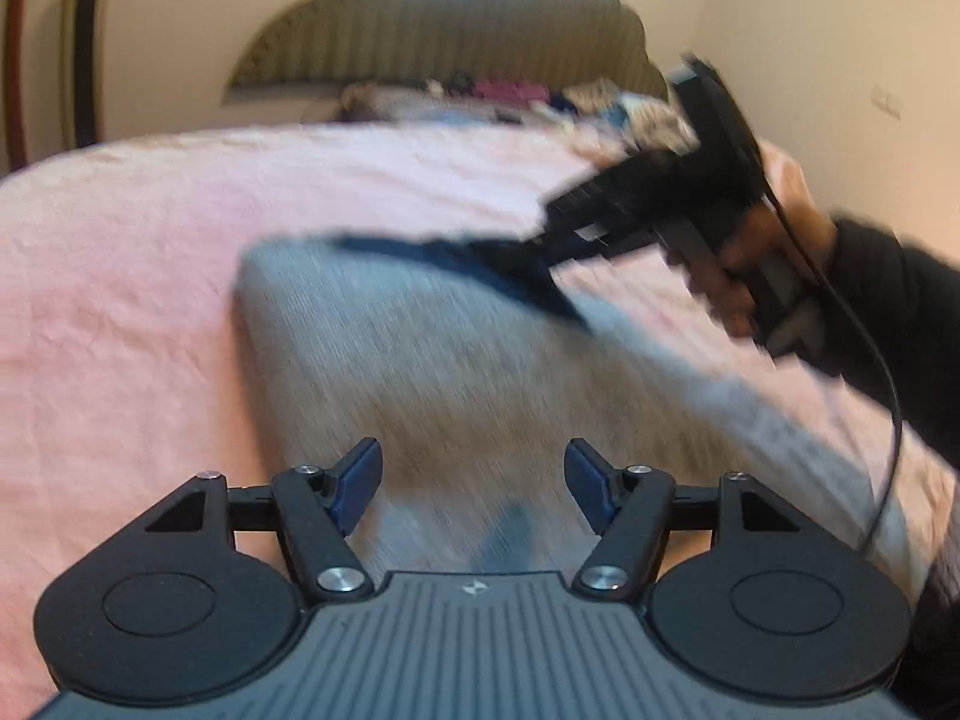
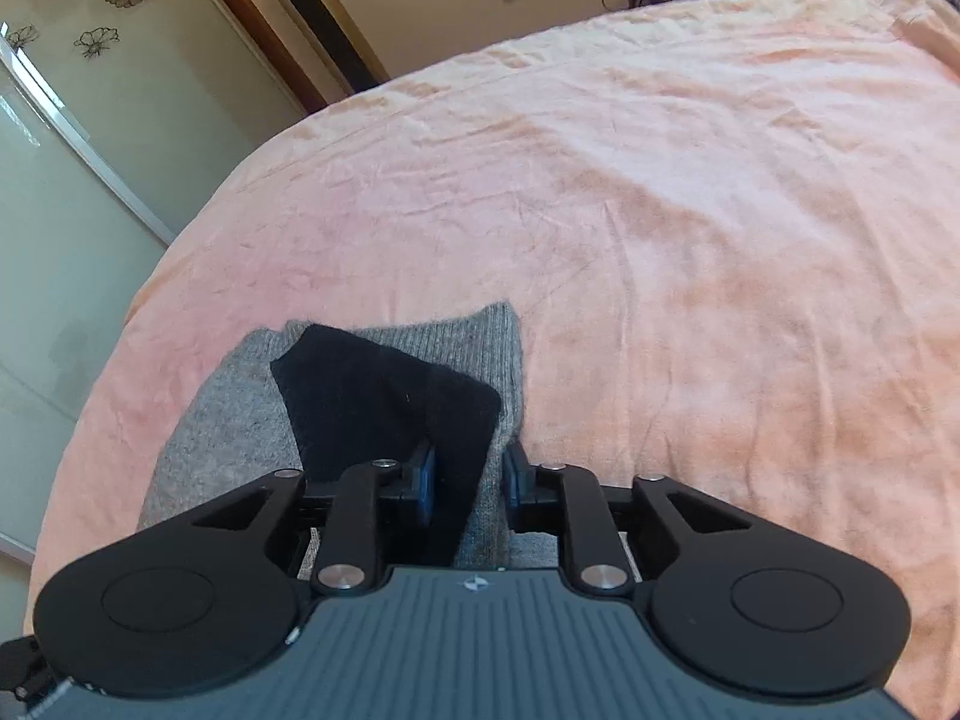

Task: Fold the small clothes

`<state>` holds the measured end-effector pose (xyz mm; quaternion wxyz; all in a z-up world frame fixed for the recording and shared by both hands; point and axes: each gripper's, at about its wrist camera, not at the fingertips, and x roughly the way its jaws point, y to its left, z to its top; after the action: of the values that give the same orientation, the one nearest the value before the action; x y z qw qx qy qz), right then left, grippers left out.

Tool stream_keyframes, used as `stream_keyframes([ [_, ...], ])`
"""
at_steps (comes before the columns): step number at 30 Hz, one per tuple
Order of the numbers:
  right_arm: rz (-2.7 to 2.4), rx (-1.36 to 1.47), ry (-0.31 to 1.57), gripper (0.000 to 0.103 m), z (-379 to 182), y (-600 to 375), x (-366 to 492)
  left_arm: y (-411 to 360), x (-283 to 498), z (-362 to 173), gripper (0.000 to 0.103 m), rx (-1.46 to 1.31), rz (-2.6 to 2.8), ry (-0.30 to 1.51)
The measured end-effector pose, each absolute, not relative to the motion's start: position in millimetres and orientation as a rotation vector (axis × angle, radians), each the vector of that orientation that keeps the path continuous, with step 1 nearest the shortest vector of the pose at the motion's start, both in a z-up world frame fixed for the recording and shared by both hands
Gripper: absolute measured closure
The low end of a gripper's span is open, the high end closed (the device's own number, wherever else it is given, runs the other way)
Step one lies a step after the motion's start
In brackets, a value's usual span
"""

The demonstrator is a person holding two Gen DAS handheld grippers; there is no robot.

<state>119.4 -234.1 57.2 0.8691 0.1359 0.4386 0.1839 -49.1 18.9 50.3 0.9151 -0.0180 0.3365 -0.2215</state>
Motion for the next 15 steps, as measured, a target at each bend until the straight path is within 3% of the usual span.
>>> stream_keyframes([
  [4,0.486,0.387,0.808,0.031,83,-220,100,16,-3,58,0.036,-0.043,-0.373,0.696],
  [8,0.467,0.233,0.955,0.039,55,-177,119,-19,41,38,0.036,0.095,-0.360,0.752],
  [10,0.471,0.148,0.889,0.045,37,-179,123,-23,44,27,0.036,0.116,-0.379,0.745],
  [15,0.464,0.103,0.918,0.044,40,-171,135,-31,41,24,0.035,0.187,-0.375,0.719],
])
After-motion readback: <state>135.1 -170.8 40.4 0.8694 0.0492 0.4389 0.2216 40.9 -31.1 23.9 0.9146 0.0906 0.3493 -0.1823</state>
